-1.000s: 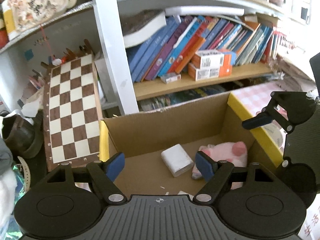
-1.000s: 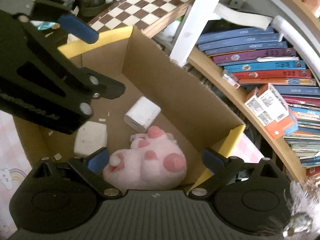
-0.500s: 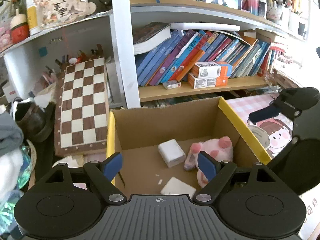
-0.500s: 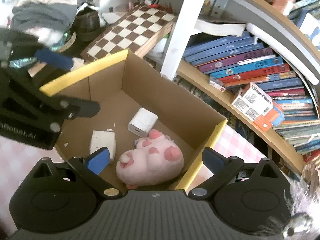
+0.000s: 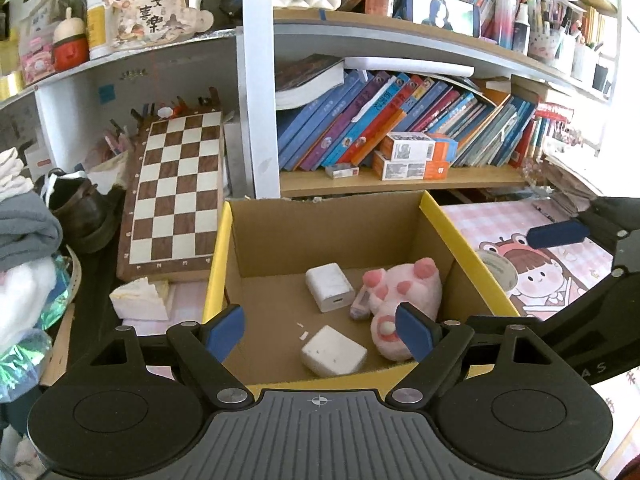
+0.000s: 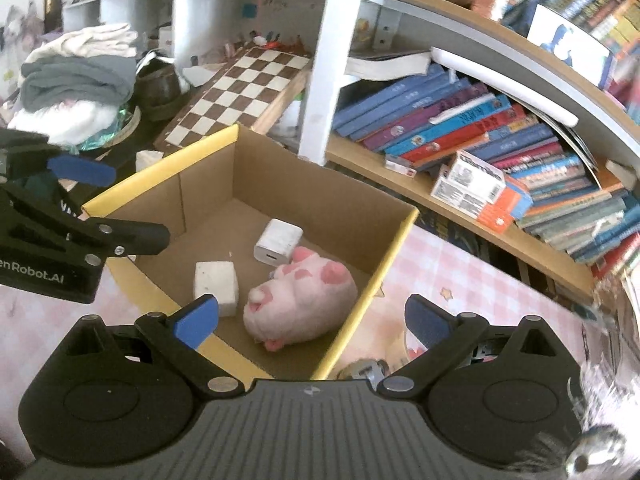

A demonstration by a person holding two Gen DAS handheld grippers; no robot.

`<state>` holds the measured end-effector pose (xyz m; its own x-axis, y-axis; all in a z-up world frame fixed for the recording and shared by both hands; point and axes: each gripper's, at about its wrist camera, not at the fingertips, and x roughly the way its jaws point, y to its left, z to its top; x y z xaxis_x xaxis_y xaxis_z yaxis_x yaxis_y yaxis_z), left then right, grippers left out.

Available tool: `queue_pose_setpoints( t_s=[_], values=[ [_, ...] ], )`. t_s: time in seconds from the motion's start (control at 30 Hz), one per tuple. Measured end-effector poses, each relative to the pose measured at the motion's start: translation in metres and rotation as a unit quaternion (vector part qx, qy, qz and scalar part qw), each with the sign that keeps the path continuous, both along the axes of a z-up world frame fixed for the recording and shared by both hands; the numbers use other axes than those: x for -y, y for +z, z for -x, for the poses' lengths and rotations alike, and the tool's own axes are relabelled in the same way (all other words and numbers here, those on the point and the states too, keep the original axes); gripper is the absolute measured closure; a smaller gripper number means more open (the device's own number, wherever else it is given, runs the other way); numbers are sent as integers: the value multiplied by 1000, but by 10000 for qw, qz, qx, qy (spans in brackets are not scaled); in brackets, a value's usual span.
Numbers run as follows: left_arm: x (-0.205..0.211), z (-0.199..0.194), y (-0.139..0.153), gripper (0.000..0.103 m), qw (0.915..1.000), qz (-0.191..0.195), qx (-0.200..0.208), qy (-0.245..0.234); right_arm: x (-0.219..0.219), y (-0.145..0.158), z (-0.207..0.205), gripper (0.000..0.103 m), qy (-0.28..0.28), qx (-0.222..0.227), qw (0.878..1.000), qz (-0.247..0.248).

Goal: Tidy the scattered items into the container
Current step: 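Withdraw both tools from the box toward the grey toy car and tape roll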

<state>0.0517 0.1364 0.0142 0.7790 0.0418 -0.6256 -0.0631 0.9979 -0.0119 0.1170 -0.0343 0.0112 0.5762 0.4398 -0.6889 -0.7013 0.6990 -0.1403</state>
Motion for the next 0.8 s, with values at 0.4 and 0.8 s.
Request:
queue_pose_setpoints(
  t_s=[0.4, 0.8],
  values=[
    [16, 11, -1, 18, 9999, -138, 13, -27, 38, -11, 14, 2, -581, -157, 9976, -333],
    [35, 15, -2, 18, 9997, -224, -26, -118, 53, -13, 31, 2, -674, -216, 9963, -496]
  ],
)
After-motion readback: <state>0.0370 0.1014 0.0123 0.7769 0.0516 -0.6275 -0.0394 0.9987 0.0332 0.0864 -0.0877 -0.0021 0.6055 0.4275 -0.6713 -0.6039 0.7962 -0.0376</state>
